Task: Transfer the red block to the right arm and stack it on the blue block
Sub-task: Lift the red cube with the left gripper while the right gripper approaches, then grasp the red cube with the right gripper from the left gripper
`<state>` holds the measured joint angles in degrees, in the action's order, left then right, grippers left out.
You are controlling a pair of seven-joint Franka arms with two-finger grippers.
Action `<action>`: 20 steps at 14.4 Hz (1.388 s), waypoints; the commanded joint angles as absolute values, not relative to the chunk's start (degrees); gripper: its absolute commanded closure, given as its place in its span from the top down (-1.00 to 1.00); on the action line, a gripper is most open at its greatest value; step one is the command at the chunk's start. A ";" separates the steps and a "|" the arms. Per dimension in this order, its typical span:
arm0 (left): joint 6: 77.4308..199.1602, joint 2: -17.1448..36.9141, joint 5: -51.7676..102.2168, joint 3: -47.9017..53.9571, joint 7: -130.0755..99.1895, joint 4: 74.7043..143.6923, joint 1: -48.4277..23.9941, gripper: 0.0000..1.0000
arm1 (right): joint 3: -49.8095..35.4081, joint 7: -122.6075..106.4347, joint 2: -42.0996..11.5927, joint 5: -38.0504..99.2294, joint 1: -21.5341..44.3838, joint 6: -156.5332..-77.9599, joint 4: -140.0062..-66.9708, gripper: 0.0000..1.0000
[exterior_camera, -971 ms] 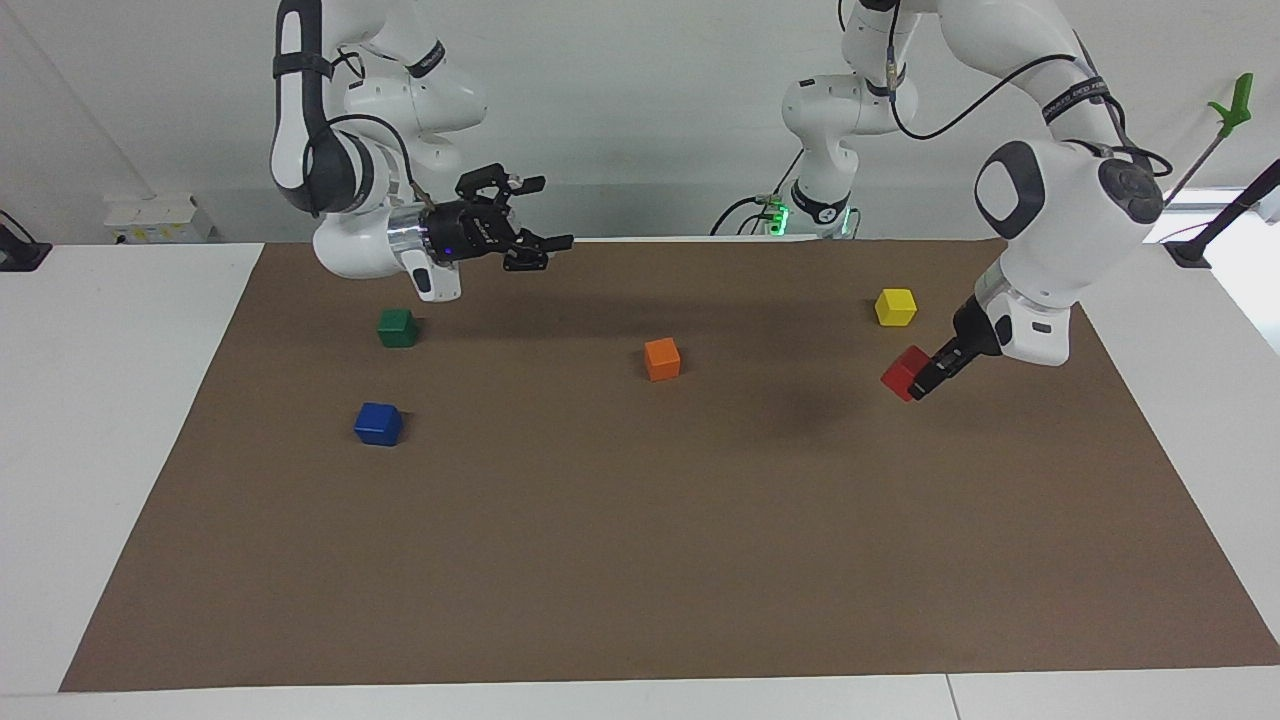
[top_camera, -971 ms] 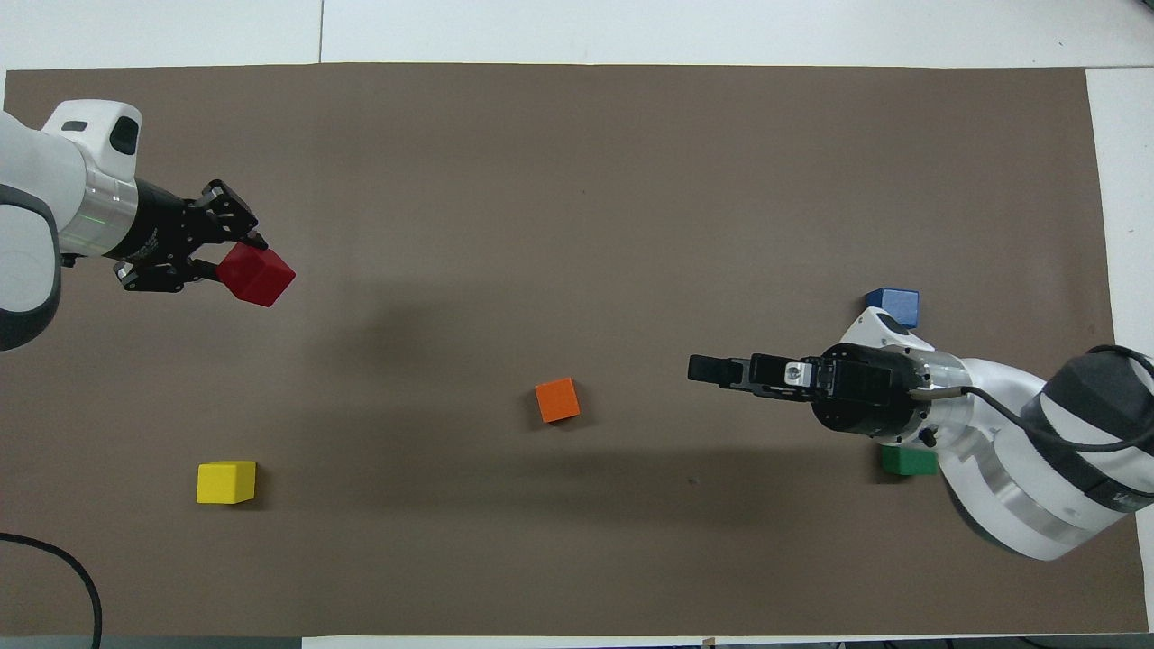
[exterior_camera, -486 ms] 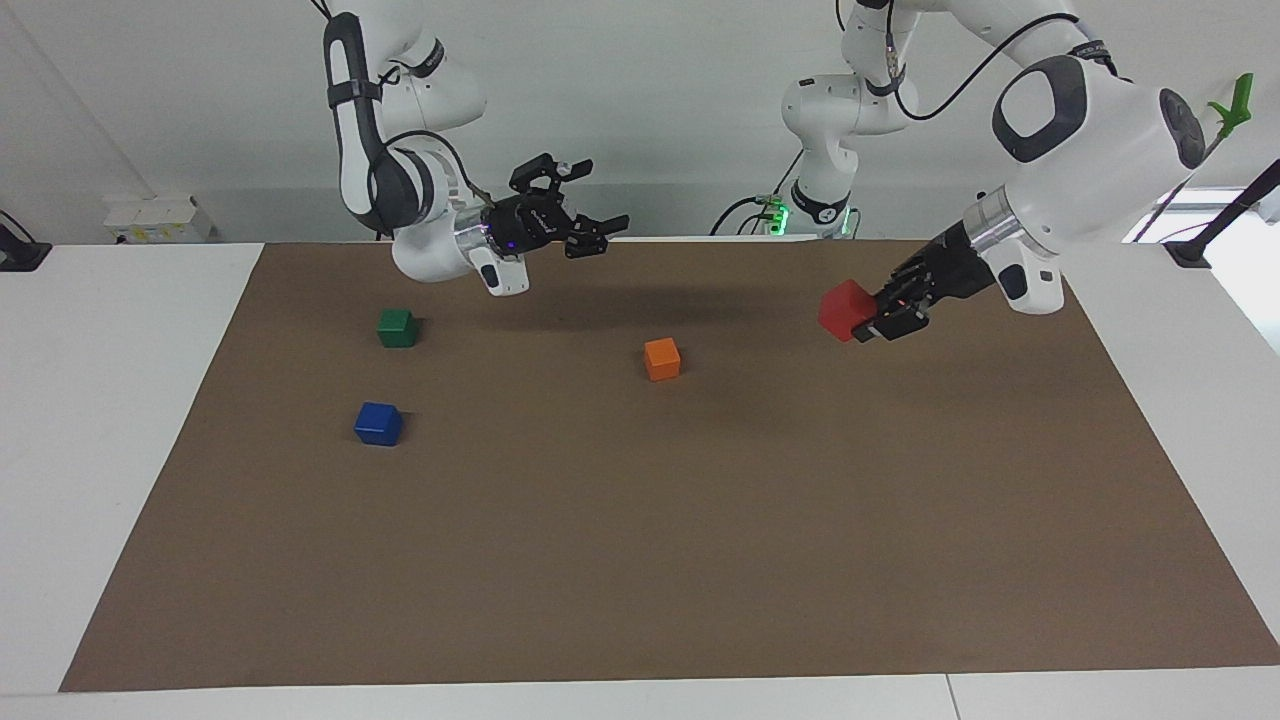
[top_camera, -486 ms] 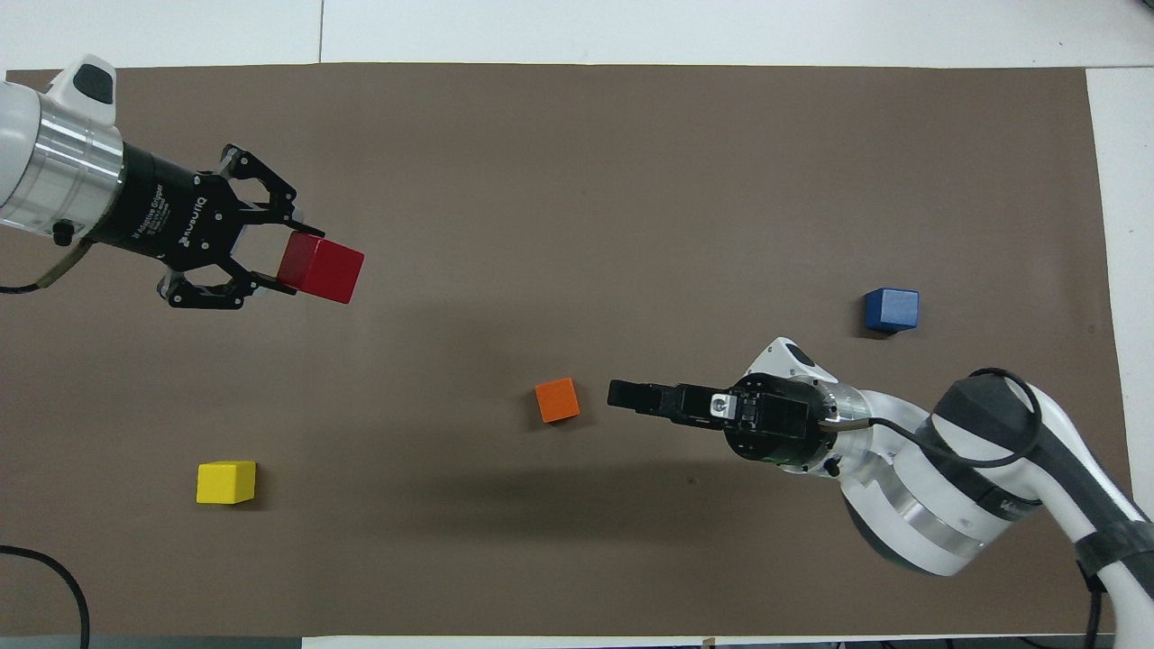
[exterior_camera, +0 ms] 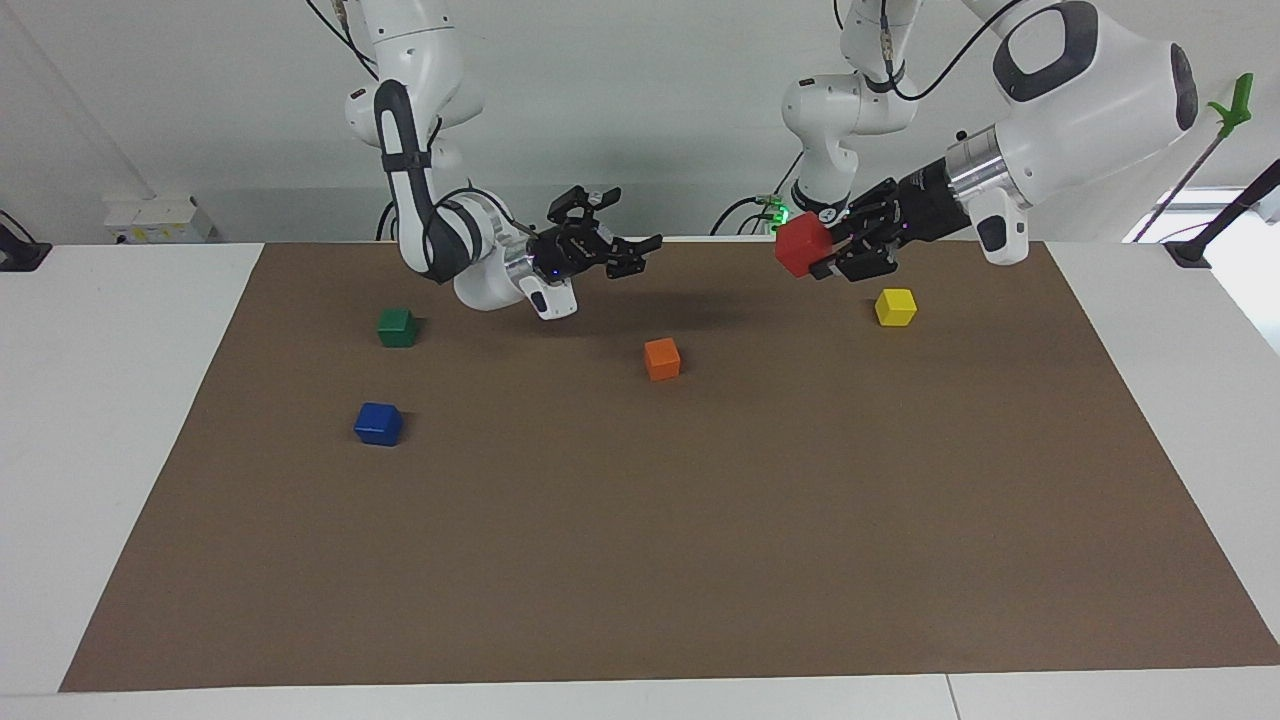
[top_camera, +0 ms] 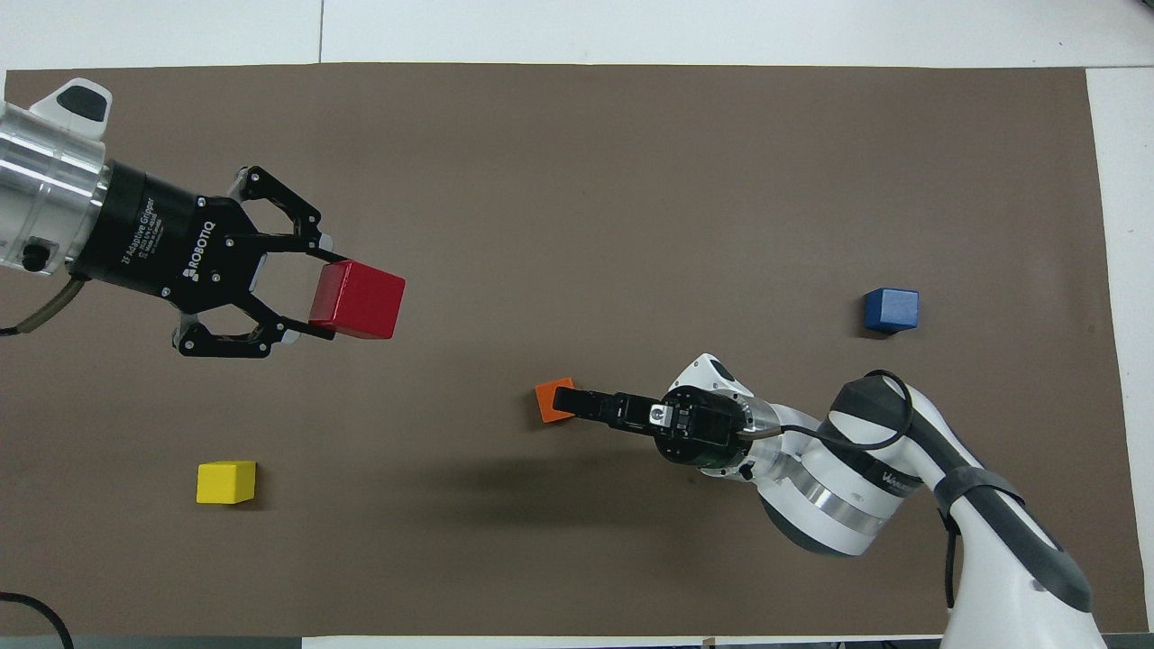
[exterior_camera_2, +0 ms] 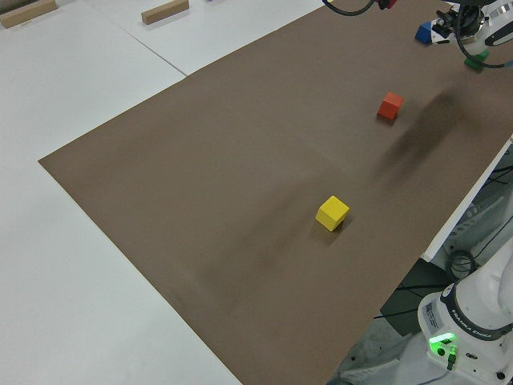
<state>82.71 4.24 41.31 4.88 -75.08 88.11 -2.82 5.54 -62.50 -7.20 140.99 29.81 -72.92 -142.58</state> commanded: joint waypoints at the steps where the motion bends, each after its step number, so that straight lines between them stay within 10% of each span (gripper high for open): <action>1: 81.91 2.55 45.77 5.36 -79.26 90.08 -3.08 -1.00 | 5.45 -64.16 -9.75 143.08 31.11 -75.13 -138.61 1.00; 20: 90.70 0.35 48.25 7.21 -81.74 95.36 -6.77 -1.00 | 3.78 -66.71 -12.13 162.86 38.94 -85.96 -127.18 1.00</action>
<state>89.43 2.29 47.12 7.77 -81.14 93.12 -5.89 5.18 -64.50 -10.70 152.01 37.89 -84.88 -128.06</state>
